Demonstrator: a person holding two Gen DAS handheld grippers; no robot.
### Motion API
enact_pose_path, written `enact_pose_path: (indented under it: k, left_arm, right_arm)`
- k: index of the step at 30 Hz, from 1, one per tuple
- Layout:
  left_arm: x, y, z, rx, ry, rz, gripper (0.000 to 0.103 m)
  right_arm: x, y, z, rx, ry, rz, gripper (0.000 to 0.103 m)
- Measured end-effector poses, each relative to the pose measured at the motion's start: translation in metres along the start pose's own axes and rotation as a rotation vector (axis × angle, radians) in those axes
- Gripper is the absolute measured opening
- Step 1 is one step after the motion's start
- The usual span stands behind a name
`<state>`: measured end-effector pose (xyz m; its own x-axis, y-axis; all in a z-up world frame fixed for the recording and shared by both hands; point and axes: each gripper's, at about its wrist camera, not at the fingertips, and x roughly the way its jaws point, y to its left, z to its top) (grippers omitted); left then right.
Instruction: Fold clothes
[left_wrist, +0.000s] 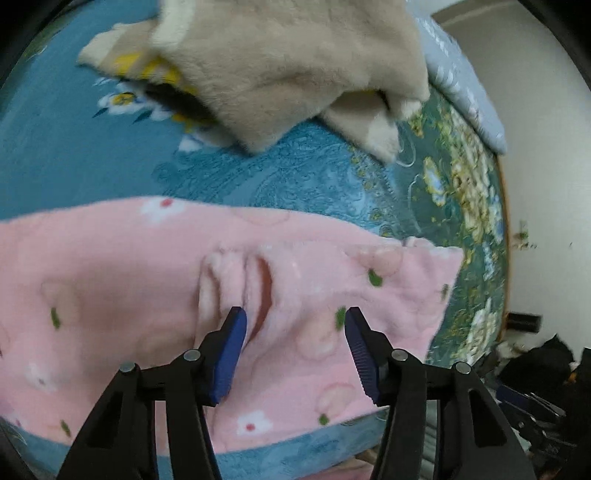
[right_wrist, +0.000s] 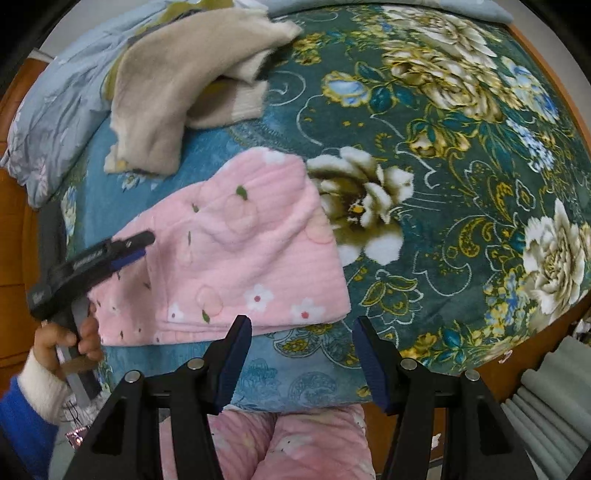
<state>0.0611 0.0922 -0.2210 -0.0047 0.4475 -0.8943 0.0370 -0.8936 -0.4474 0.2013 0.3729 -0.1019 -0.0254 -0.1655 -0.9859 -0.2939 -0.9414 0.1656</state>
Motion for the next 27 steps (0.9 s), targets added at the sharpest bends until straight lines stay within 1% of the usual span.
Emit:
enact_pose_path:
  k: [2, 3, 4, 5, 6, 9, 14, 16, 18, 19, 21, 24, 26, 27]
  left_arm:
    - [0.010, -0.001, 0.010, 0.013, 0.027, 0.033, 0.056]
    - [0.014, -0.002, 0.015, 0.022, 0.040, 0.050, 0.049]
    - [0.015, -0.002, 0.015, 0.046, 0.075, 0.056, 0.041]
    - [0.017, -0.003, 0.016, 0.055, 0.086, 0.069, 0.013]
    - [0.018, -0.003, 0.015, 0.063, 0.093, 0.080, 0.006]
    - [0.010, -0.003, 0.010, 0.081, 0.076, 0.054, 0.006]
    - [0.001, 0.019, 0.005, 0.014, 0.059, 0.057, 0.006]
    - [-0.003, 0.028, 0.003, -0.013, 0.052, 0.057, 0.006]
    - [-0.007, 0.037, 0.001, -0.040, 0.045, 0.058, 0.015]
    - [-0.008, 0.041, 0.000, -0.053, 0.042, 0.059, 0.020]
    - [-0.007, 0.047, -0.001, -0.069, 0.049, 0.061, 0.037]
    - [0.002, 0.051, -0.001, -0.080, 0.080, 0.067, 0.052]
    - [0.008, 0.054, -0.001, -0.086, 0.100, 0.071, 0.056]
    - [0.011, 0.056, -0.001, -0.092, 0.110, 0.070, 0.056]
  right_arm:
    - [0.002, -0.001, 0.000, 0.007, 0.006, 0.006, 0.061]
    - [0.002, -0.001, 0.000, 0.010, 0.006, 0.009, 0.061]
    - [0.002, -0.002, 0.000, 0.016, 0.006, 0.010, 0.061]
    - [0.002, -0.004, 0.000, 0.021, 0.006, 0.011, 0.061]
    - [0.001, -0.006, 0.000, 0.027, 0.006, 0.011, 0.061]
    - [0.002, -0.012, 0.001, 0.058, 0.010, 0.015, 0.061]
    - [0.005, -0.016, 0.000, 0.091, 0.008, 0.035, 0.061]
    - [0.007, -0.015, -0.002, 0.086, 0.012, 0.037, 0.061]
    - [0.010, -0.013, -0.004, 0.083, 0.024, 0.034, 0.061]
    - [0.012, -0.013, -0.005, 0.082, 0.029, 0.033, 0.061]
    - [0.013, -0.011, -0.007, 0.079, 0.034, 0.035, 0.061]
    - [0.011, -0.009, -0.008, 0.059, 0.034, 0.026, 0.061]
    - [0.008, -0.009, -0.008, 0.054, 0.029, 0.017, 0.061]
    - [0.007, -0.010, -0.008, 0.056, 0.027, 0.014, 0.061]
